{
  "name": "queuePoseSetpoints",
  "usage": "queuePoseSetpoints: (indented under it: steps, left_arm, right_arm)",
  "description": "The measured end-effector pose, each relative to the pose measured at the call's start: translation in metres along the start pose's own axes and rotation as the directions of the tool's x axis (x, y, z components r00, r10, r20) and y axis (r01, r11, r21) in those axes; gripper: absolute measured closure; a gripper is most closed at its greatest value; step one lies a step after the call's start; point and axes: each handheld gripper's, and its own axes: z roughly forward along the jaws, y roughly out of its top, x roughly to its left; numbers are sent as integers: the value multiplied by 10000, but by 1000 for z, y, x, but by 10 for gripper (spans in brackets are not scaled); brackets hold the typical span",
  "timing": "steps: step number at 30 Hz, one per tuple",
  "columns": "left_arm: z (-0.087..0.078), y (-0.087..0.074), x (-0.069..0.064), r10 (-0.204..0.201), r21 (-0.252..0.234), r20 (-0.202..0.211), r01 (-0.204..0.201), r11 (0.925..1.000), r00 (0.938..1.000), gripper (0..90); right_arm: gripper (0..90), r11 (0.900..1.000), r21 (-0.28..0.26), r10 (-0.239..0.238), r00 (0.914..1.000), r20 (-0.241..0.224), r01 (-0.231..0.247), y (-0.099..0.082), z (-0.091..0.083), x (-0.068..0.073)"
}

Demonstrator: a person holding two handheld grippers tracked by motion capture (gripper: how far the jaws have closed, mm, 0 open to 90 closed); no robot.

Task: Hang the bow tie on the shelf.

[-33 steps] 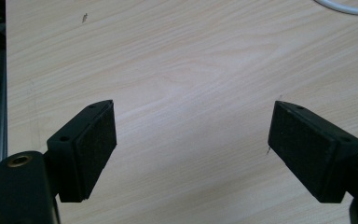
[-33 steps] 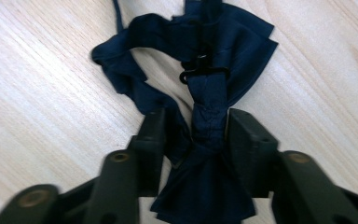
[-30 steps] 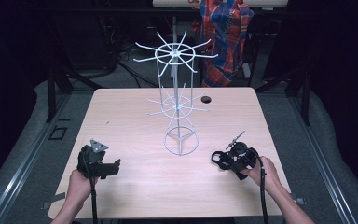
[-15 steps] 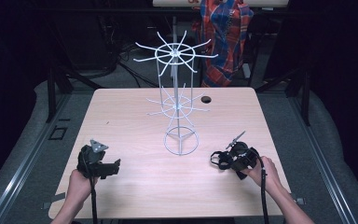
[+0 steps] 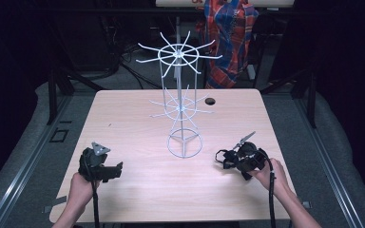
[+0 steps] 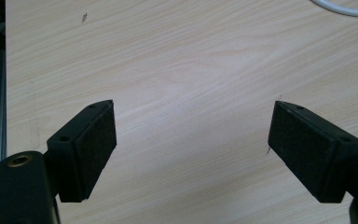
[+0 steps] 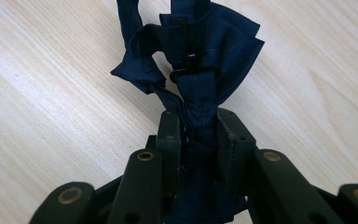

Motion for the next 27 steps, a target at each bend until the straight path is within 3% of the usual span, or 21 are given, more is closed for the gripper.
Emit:
queuePoseSetpoints:
  steps: [11,13,15,18,27]
  left_arm:
    - [0,0,1,-22,-1,-29,22,10000,10000,156]
    - [0,0,0,-13,-15,-26,13,10000,10000,155]
    - [0,0,1,-28,-23,-39,28,10000,10000,156]
    - [0,-1,2,-80,-6,-38,80,10000,10000,156]
    - [0,-2,4,-291,5,-70,291,9996,9996,156]
  right_arm:
    - [730,9996,-278,-61,9999,83,63,1,-10,-2]
    - [732,9984,-567,56,10000,49,-53,1,-11,-1]
    - [733,9990,-421,-110,9999,116,115,2,-13,-1]
    - [736,9968,-800,-60,9999,101,68,3,-17,-1]
    - [738,9916,-1278,-202,9998,0,201,7,-27,-1]
